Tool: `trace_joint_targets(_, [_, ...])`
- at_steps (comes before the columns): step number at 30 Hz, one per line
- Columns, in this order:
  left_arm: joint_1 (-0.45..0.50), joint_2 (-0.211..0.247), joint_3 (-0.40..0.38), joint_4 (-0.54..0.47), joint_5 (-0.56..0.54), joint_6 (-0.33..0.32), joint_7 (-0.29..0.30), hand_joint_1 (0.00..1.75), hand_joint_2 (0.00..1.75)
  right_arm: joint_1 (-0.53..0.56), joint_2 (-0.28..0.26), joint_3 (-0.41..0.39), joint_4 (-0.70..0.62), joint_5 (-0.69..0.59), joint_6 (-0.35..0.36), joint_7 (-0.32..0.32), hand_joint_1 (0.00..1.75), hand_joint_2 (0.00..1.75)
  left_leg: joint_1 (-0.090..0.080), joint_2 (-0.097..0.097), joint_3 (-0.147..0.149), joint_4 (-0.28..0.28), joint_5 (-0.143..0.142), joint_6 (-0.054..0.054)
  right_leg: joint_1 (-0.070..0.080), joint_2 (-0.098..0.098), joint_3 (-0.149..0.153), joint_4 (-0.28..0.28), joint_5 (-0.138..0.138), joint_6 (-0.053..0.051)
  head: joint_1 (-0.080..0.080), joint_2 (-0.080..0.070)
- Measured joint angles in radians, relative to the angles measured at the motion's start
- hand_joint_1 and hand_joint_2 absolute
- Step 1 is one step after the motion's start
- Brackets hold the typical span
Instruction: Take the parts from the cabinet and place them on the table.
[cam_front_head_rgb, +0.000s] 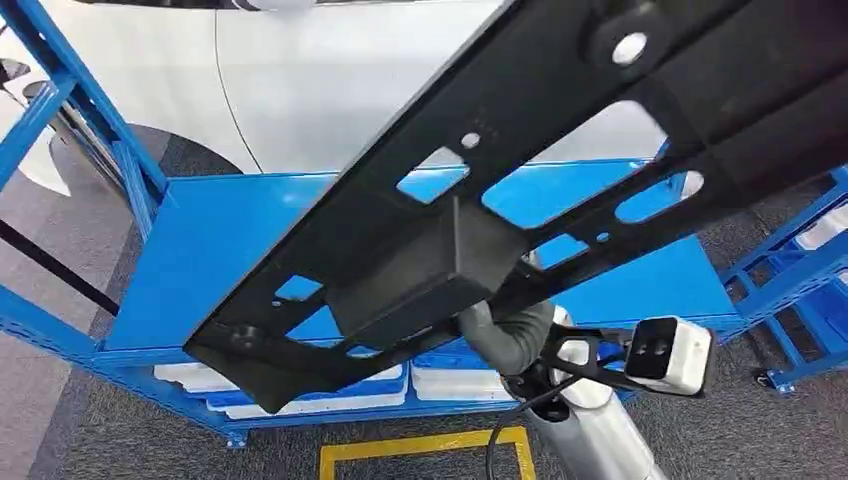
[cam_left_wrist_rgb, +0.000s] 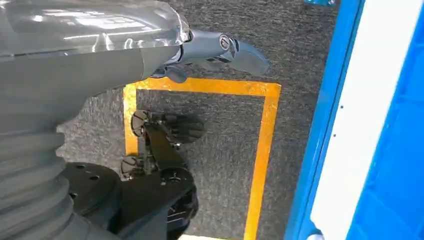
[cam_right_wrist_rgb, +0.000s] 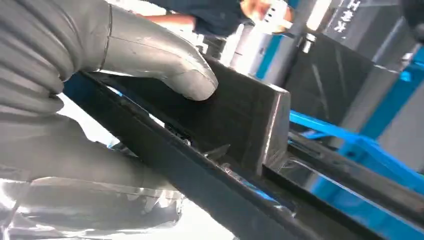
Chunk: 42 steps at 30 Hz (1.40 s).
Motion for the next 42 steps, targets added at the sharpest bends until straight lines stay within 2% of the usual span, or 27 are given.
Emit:
trace_joint_targets(2, [0.003,0.0,0.0,0.0,-0.005,0.002,0.0,0.0,1.75,0.025,0.0,0.012,0.01,0.014,0.02,0.002,1.75,1.75,-0.001,-0.001,-0.002,-0.005,0.011,-0.014,0.001,0.0,-0.006,-0.004,0.005,-0.013,0.0,0.0])
trace_joint_targets(3, [0.005,0.001,0.0,0.0,-0.008,0.003,0.0,0.0,1.75,0.035,0.0,0.017,0.019,0.014,0.032,0.001,1.75,1.75,-0.002,-0.001,-0.005,-0.002,0.006,-0.019,-0.01,-0.004,-0.008,-0.015,0.017,-0.023,0.0,0.0])
trace_joint_targets(4, [0.007,0.003,0.0,0.0,-0.012,0.003,0.0,0.0,1.75,0.041,0.0,0.021,0.027,0.013,0.044,-0.002,1.75,1.75,0.001,0.001,-0.016,0.021,-0.031,-0.023,-0.009,-0.007,-0.014,-0.017,0.026,-0.029,0.0,0.0])
trace_joint_targets(7, [0.008,0.003,0.0,0.0,-0.015,0.005,0.002,0.0,1.75,0.057,0.0,0.024,0.046,0.007,0.058,-0.011,1.75,1.75,0.002,0.002,-0.084,0.237,-0.182,-0.035,-0.005,-0.01,-0.046,-0.016,0.048,-0.04,0.0,0.0])
trace_joint_targets(8, [0.008,0.003,0.0,0.0,-0.016,0.005,0.002,0.0,1.75,0.061,0.0,0.024,0.052,0.006,0.063,-0.015,1.75,1.75,0.002,0.002,-0.094,0.288,-0.201,-0.038,-0.004,-0.011,-0.057,-0.015,0.056,-0.04,0.0,0.0])
trace_joint_targets(10, [0.009,0.004,0.0,0.0,-0.021,0.006,0.008,0.0,1.75,0.071,0.0,0.024,0.061,0.003,0.074,-0.034,1.75,1.75,0.002,0.002,-0.057,0.274,-0.165,-0.037,-0.003,-0.011,-0.08,-0.011,0.072,-0.038,0.0,0.0])
trace_joint_targets(12, [0.009,0.007,-0.001,0.0,-0.026,0.01,0.016,0.0,1.75,0.088,0.0,0.019,0.057,0.005,0.089,-0.068,1.75,1.75,0.002,0.002,0.065,0.103,-0.096,-0.03,-0.003,-0.011,-0.101,-0.004,0.084,-0.032,0.0,0.0])
trace_joint_targets(14, [0.008,0.011,-0.003,0.0,-0.032,0.011,0.022,0.0,1.75,0.11,0.0,0.011,0.039,0.01,0.098,-0.095,1.75,1.75,-0.006,0.001,0.145,-0.029,-0.121,-0.019,0.002,-0.011,-0.113,0.003,0.094,-0.022,0.0,0.0])
trace_joint_targets(17, [0.018,0.015,-0.002,0.0,-0.028,0.005,0.033,0.0,1.75,0.147,0.0,-0.003,0.007,0.03,0.14,-0.114,1.75,1.75,-0.012,0.0,0.127,-0.02,-0.106,0.001,-0.003,-0.012,-0.111,-0.006,0.119,-0.005,0.0,0.0])
trace_joint_targets(18, [0.021,0.015,-0.002,0.0,-0.025,0.002,0.035,0.0,1.75,0.157,0.0,-0.009,-0.002,0.034,0.15,-0.116,1.75,1.75,-0.003,0.002,0.121,-0.031,-0.09,0.011,0.003,-0.01,-0.117,-0.008,0.125,0.003,0.0,0.0])
trace_joint_targets(19, [0.021,0.015,-0.002,0.0,-0.024,0.0,0.037,0.0,1.75,0.164,0.0,-0.013,-0.01,0.035,0.16,-0.117,1.75,1.75,0.0,0.007,0.115,-0.033,-0.077,0.016,-0.004,-0.004,-0.127,0.003,0.097,0.007,0.0,0.0])
trace_joint_targets(20, [0.021,0.015,-0.002,0.0,-0.023,0.0,0.037,0.0,1.75,0.168,0.0,-0.019,-0.017,0.035,0.166,-0.117,1.75,1.75,0.0,0.009,0.101,-0.033,-0.067,0.025,-0.005,-0.004,-0.144,0.04,0.04,0.011,0.0,0.0])
trace_joint_targets(22, [0.022,0.016,-0.002,0.0,-0.021,0.0,0.04,0.0,1.75,0.176,0.0,-0.031,-0.022,0.034,0.179,-0.117,1.75,1.75,-0.002,0.012,0.072,-0.032,-0.045,0.029,-0.009,-0.004,-0.191,0.203,-0.08,0.019,0.0,0.0])
trace_joint_targets(23, [0.022,0.017,-0.002,0.0,-0.022,-0.001,0.044,0.0,1.75,0.179,0.0,-0.033,-0.022,0.034,0.182,-0.117,1.75,1.75,-0.002,0.012,0.057,-0.03,-0.034,0.029,-0.01,-0.004,-0.205,0.27,-0.101,0.023,0.0,0.0])
trace_joint_targets(25, [0.023,0.017,-0.002,0.0,-0.024,-0.002,0.055,0.0,1.75,0.183,0.0,-0.041,-0.022,0.032,0.188,-0.117,1.75,1.75,-0.003,0.012,0.026,-0.024,-0.016,0.025,-0.013,-0.004,-0.18,0.297,-0.061,0.025,0.0,0.0])
trace_joint_targets(27, [0.024,0.017,-0.002,0.0,-0.031,-0.002,0.066,0.0,1.75,0.182,0.0,-0.048,-0.022,0.031,0.196,-0.117,1.75,1.75,-0.002,0.012,-0.001,-0.015,-0.001,0.019,-0.015,-0.004,-0.076,0.174,0.003,0.022,0.0,0.0])
trace_joint_targets(28, [0.024,0.016,-0.002,0.0,-0.032,0.0,0.071,0.0,1.75,0.181,0.0,-0.05,-0.023,0.031,0.196,-0.117,1.75,1.75,-0.002,0.012,-0.01,-0.009,0.004,0.016,-0.014,-0.004,-0.011,0.088,0.006,0.018,0.0,0.0])
trace_joint_targets(29, [0.024,0.016,-0.002,0.0,-0.034,0.002,0.076,0.0,1.75,0.179,0.0,-0.053,-0.024,0.03,0.197,-0.116,1.75,1.75,-0.007,0.01,-0.021,-0.004,0.01,0.008,-0.007,-0.003,0.052,-0.012,-0.041,0.011,0.0,0.0])
trace_joint_targets(33, [0.025,0.016,-0.002,0.0,-0.041,0.009,0.093,0.0,1.75,0.173,-0.007,-0.064,-0.024,0.01,0.209,-0.117,1.75,1.75,-0.006,0.009,-0.022,-0.016,0.042,-0.016,-0.003,-0.002,0.034,-0.019,-0.018,-0.015,-0.001,0.0])
trace_joint_targets(34, [0.027,0.017,-0.002,0.0,-0.042,0.012,0.095,0.0,1.75,0.17,-0.009,-0.065,-0.024,0.004,0.212,-0.117,1.75,1.75,0.0,0.008,-0.029,-0.005,0.021,-0.021,-0.011,-0.009,0.026,-0.026,-0.002,-0.027,-0.001,0.0])
trace_joint_targets(35, [0.028,0.018,-0.002,0.0,-0.042,0.013,0.097,0.0,1.75,0.165,-0.011,-0.065,-0.024,-0.006,0.214,-0.117,1.75,1.75,-0.001,0.008,-0.045,0.029,-0.029,-0.024,-0.011,-0.009,0.014,-0.026,0.008,-0.036,-0.001,0.0])
trace_joint_targets(37, [0.027,0.018,-0.002,0.0,-0.042,0.015,0.1,0.0,1.75,0.151,-0.018,-0.065,-0.02,-0.027,0.215,-0.117,1.75,1.75,0.0,0.008,-0.088,0.179,-0.148,-0.03,-0.008,-0.009,-0.012,-0.025,0.028,-0.041,-0.001,0.0])
trace_joint_targets(38, [0.027,0.018,-0.002,0.0,-0.043,0.015,0.101,0.0,1.75,0.145,-0.022,-0.065,-0.017,-0.034,0.215,-0.117,1.75,1.75,0.0,0.008,-0.105,0.251,-0.18,-0.033,-0.007,-0.009,-0.026,-0.024,0.039,-0.041,-0.001,0.0])
trace_joint_targets(39, [0.026,0.018,-0.002,0.0,-0.042,0.016,0.102,0.0,1.75,0.142,-0.027,-0.066,-0.014,-0.043,0.215,-0.117,1.75,1.75,0.0,0.008,-0.106,0.298,-0.183,-0.034,-0.005,-0.009,-0.041,-0.023,0.049,-0.04,-0.001,0.0])
trace_joint_targets(40, [0.026,0.018,-0.002,0.0,-0.04,0.017,0.105,0.0,1.75,0.14,-0.03,-0.066,-0.011,-0.05,0.215,-0.117,1.75,1.75,0.0,0.008,-0.086,0.296,-0.159,-0.033,-0.003,-0.01,-0.056,-0.02,0.059,-0.039,-0.001,0.0])
trace_joint_targets(41, [0.027,0.019,-0.002,0.0,-0.036,0.019,0.106,0.0,1.75,0.138,-0.033,-0.066,-0.009,-0.055,0.217,-0.117,1.75,1.75,0.0,0.008,-0.051,0.258,-0.124,-0.031,-0.002,-0.01,-0.069,-0.018,0.067,-0.038,-0.001,0.0])
trace_joint_targets(42, [0.026,0.019,-0.002,0.0,-0.032,0.021,0.108,0.0,1.75,0.135,-0.034,-0.066,-0.009,-0.059,0.22,-0.117,1.75,1.75,-0.001,0.008,0.009,0.178,-0.087,-0.027,-0.002,-0.009,-0.083,-0.015,0.076,-0.036,-0.001,0.0])
